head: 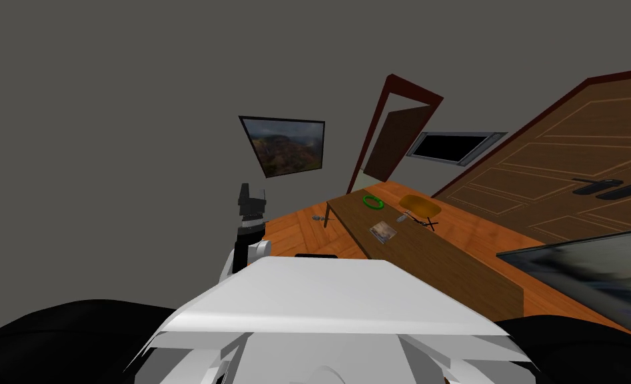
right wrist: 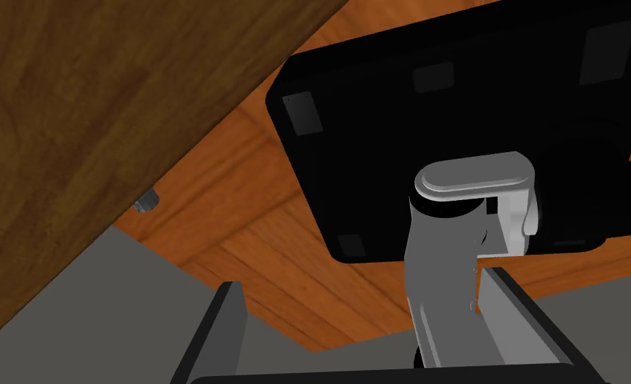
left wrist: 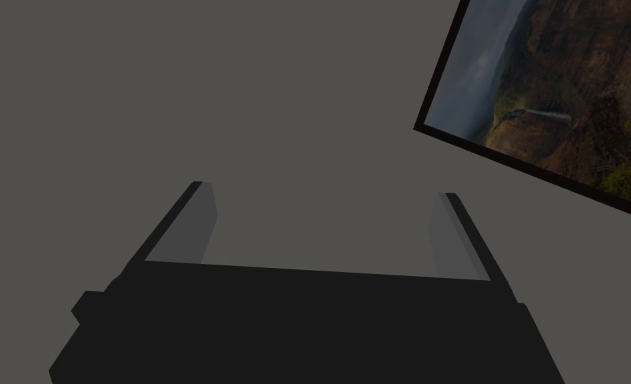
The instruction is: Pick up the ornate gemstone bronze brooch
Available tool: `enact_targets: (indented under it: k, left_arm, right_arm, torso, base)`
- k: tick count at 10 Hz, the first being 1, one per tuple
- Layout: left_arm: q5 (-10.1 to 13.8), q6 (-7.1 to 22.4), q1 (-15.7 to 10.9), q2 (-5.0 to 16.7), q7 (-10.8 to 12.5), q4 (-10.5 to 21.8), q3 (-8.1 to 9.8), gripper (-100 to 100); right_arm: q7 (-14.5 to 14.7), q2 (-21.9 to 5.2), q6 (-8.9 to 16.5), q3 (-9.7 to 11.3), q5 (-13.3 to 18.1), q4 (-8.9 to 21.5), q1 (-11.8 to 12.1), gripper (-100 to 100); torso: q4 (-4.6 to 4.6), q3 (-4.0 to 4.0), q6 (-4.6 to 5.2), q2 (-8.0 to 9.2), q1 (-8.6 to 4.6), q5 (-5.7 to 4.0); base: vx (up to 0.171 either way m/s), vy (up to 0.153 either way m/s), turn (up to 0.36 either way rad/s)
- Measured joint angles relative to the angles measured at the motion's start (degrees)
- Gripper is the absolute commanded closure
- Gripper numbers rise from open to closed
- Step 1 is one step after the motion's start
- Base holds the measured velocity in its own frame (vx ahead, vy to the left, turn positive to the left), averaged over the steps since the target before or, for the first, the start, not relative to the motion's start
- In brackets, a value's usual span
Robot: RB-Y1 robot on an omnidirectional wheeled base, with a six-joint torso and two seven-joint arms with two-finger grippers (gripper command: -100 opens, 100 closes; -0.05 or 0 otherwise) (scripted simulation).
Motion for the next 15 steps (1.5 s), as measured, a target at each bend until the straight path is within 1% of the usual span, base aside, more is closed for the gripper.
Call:
enact_targets:
  k: [2,3,4,7,8,9,11,12,13,15]
  left_arm:
    - [0.0,0.0,0.0,0.0,0.0,0.0,0.00,0]
    - [0.0,0.0,0.0,0.0,0.0,0.0,0.00,0]
    - [0.0,0.0,0.0,0.0,0.0,0.0,0.00,0]
    - [0.0,0.0,0.0,0.0,0.0,0.0,0.00,0]
    - [0.0,0.0,0.0,0.0,0.0,0.0,0.00,0]
    - [0.0,0.0,0.0,0.0,0.0,0.0,0.00,0]
    - [0.0,0.0,0.0,0.0,0.0,0.0,0.00,0]
    - [0.0,0.0,0.0,0.0,0.0,0.0,0.00,0]
    - [0.0,0.0,0.0,0.0,0.0,0.0,-0.01,0]
    - [0.0,0.0,0.0,0.0,0.0,0.0,0.00,0]
  right_arm:
    - [0.2,-1.8,-0.5,0.2,3.7,1.1,0.0,-100]
    - [1.6,-2.0,-0.8,0.0,3.9,3.0,-0.3,-100]
    - [1.8,-3.1,-1.1,0.1,5.4,3.5,-0.3,-100]
    - [2.7,-4.5,-1.8,0.4,7.9,6.4,-1.4,-100]
    - [3.4,-5.2,-2.0,0.2,8.5,7.2,-1.3,-100]
    - [3.7,-5.9,-2.3,0.4,9.7,8.1,-1.7,-100]
    - [4.3,-6.4,-2.5,0.8,11.4,10.2,-2.6,-100]
    - [4.4,-6.4,-2.6,0.8,11.5,10.3,-2.7,0]
    - [4.4,-6.4,-2.6,0.8,11.5,10.3,-2.7,-100]
    - [5.3,-4.5,-0.7,2.2,11.8,12.9,-3.8,-100]
  torso:
    - [0.02,0.04,0.00,0.08,0.05,0.01]
    - [0.03,0.08,0.01,0.17,0.05,0.00]
    - [0.03,0.08,0.00,0.15,0.06,0.01]
    - [0.04,0.12,0.00,0.23,0.04,-0.01]
    - [0.04,0.11,0.01,0.21,0.04,0.00]
    - [0.02,0.06,0.00,0.11,0.03,-0.01]
    - [0.01,0.04,-0.01,0.10,-0.01,-0.02]
    - [0.05,0.14,0.00,0.26,0.08,-0.01]
    - [0.07,0.21,0.01,0.38,0.15,0.01]
    - [0.09,0.25,0.01,0.45,0.04,-0.02]
  base:
    - [0.079,-0.031,-0.010]
    - [0.078,-0.028,-0.017]
    - [0.064,-0.031,-0.005]
    - [0.065,-0.037,-0.011]
    - [0.101,-0.039,-0.024]
    - [0.112,-0.041,-0.011]
    - [0.062,-0.038,-0.002]
    - [0.008,-0.005,0.002]
    - [0.006,-0.027,0.075]
    - [0.002,-0.047,0.059]
